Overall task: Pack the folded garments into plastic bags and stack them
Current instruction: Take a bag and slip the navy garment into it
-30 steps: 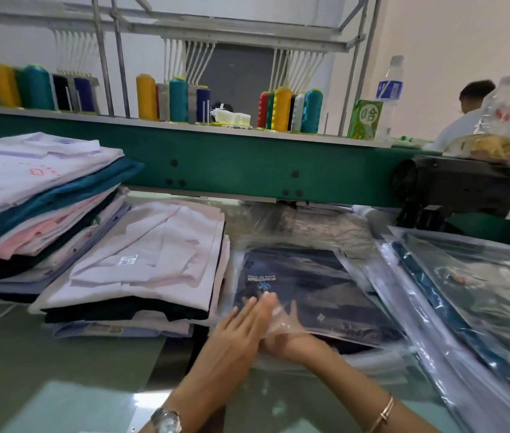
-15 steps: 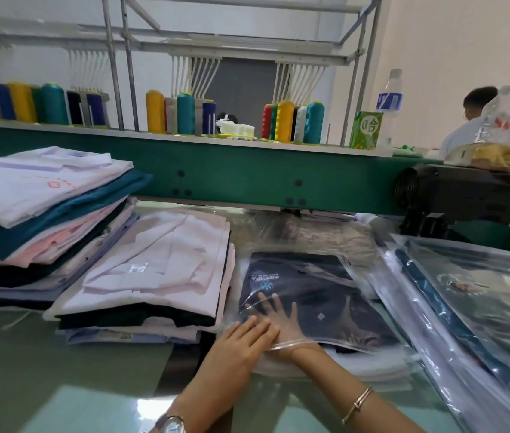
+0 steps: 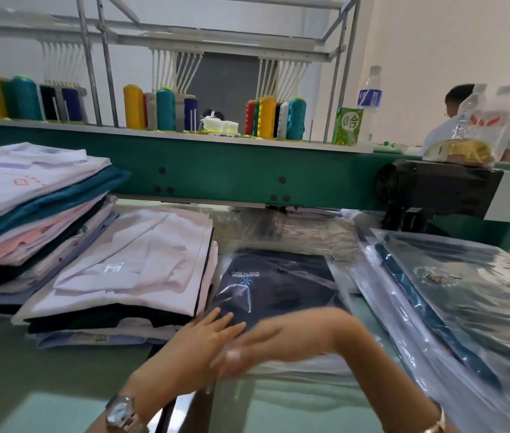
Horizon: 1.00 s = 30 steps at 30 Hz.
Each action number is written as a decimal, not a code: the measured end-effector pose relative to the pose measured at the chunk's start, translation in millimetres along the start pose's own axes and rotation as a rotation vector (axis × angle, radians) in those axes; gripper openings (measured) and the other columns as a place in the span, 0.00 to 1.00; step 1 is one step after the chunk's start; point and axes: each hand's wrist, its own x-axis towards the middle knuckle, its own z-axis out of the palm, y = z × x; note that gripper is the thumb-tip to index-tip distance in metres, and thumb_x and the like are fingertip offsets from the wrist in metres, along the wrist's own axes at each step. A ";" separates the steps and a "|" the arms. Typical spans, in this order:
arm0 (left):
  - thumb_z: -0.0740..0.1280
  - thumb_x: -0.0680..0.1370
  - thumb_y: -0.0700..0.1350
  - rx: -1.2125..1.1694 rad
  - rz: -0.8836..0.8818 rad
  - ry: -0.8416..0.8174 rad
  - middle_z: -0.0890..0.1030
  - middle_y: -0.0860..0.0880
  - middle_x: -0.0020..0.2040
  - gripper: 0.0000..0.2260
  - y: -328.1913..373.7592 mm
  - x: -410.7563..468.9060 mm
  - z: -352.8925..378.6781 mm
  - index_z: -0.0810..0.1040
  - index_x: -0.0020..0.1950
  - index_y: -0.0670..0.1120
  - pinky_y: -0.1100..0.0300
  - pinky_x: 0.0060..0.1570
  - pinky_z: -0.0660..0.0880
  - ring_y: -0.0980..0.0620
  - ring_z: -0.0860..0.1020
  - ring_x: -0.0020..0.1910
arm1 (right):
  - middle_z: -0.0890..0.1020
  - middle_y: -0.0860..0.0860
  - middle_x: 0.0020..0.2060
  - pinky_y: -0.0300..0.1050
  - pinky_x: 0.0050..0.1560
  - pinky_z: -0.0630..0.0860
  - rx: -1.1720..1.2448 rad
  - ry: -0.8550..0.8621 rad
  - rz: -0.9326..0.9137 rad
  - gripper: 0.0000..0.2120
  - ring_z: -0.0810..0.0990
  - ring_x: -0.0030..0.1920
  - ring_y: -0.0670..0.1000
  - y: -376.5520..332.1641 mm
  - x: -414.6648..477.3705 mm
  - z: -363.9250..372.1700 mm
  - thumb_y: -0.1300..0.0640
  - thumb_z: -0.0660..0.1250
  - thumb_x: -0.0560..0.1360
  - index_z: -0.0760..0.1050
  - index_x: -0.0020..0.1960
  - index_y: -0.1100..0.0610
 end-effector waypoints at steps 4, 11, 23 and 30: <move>0.52 0.82 0.49 -0.105 -0.041 -0.082 0.71 0.48 0.72 0.18 9.1 5.6 -39.3 0.70 0.71 0.52 0.53 0.66 0.68 0.45 0.71 0.68 | 0.77 0.65 0.61 0.58 0.68 0.69 0.368 0.186 -0.245 0.21 0.78 0.62 0.62 29.2 14.0 -49.3 0.52 0.52 0.84 0.71 0.69 0.63; 0.58 0.79 0.44 0.090 -0.265 0.122 0.80 0.42 0.60 0.13 -16.3 130.7 -70.6 0.76 0.61 0.44 0.50 0.59 0.71 0.41 0.78 0.59 | 0.81 0.60 0.58 0.48 0.50 0.75 0.532 0.934 0.237 0.17 0.79 0.60 0.58 124.9 96.5 -128.4 0.61 0.55 0.80 0.73 0.66 0.63; 0.45 0.85 0.52 -0.248 -0.375 0.269 0.49 0.51 0.81 0.23 -53.1 236.5 39.1 0.49 0.81 0.51 0.45 0.76 0.45 0.50 0.47 0.79 | 0.36 0.48 0.77 0.60 0.73 0.30 -0.255 0.950 0.501 0.24 0.33 0.76 0.55 221.1 152.3 -98.2 0.42 0.42 0.83 0.47 0.78 0.40; 0.49 0.82 0.59 -0.336 -0.434 0.323 0.55 0.54 0.80 0.23 -64.1 241.3 53.3 0.58 0.78 0.59 0.47 0.76 0.46 0.48 0.51 0.79 | 0.49 0.45 0.78 0.62 0.72 0.30 -0.336 0.924 0.539 0.26 0.38 0.78 0.53 237.8 150.8 -93.7 0.38 0.38 0.81 0.51 0.77 0.40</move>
